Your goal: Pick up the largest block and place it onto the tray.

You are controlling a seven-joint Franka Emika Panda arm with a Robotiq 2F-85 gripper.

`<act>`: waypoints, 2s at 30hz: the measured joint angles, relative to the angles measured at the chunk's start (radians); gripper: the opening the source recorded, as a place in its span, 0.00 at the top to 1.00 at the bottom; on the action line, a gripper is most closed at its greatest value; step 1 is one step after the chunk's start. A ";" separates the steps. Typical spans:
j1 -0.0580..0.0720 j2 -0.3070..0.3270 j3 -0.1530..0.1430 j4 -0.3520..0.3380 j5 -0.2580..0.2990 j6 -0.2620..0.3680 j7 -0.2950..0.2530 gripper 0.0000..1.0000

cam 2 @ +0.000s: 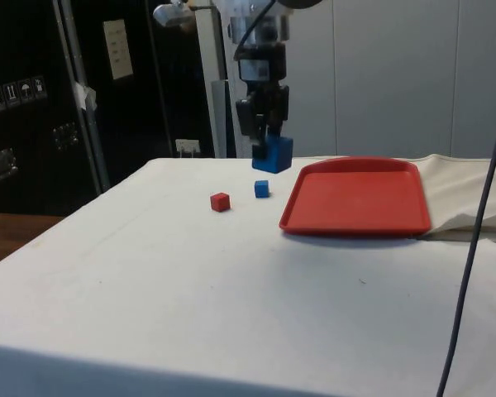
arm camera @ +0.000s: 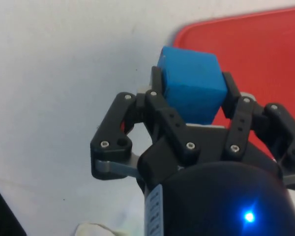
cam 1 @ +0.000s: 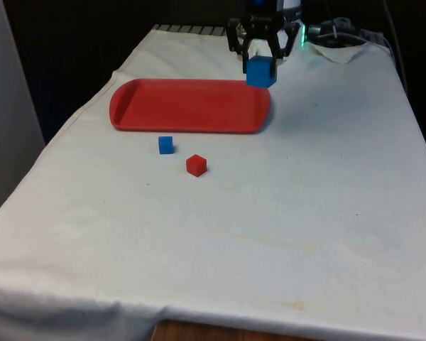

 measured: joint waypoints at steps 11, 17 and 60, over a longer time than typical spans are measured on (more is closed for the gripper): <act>-0.009 -0.038 -0.053 -0.045 -0.007 0.036 -0.077 0.94; -0.013 -0.056 -0.097 -0.072 -0.007 0.065 -0.140 0.94; -0.023 0.110 -0.373 -0.145 0.171 0.220 -0.670 0.94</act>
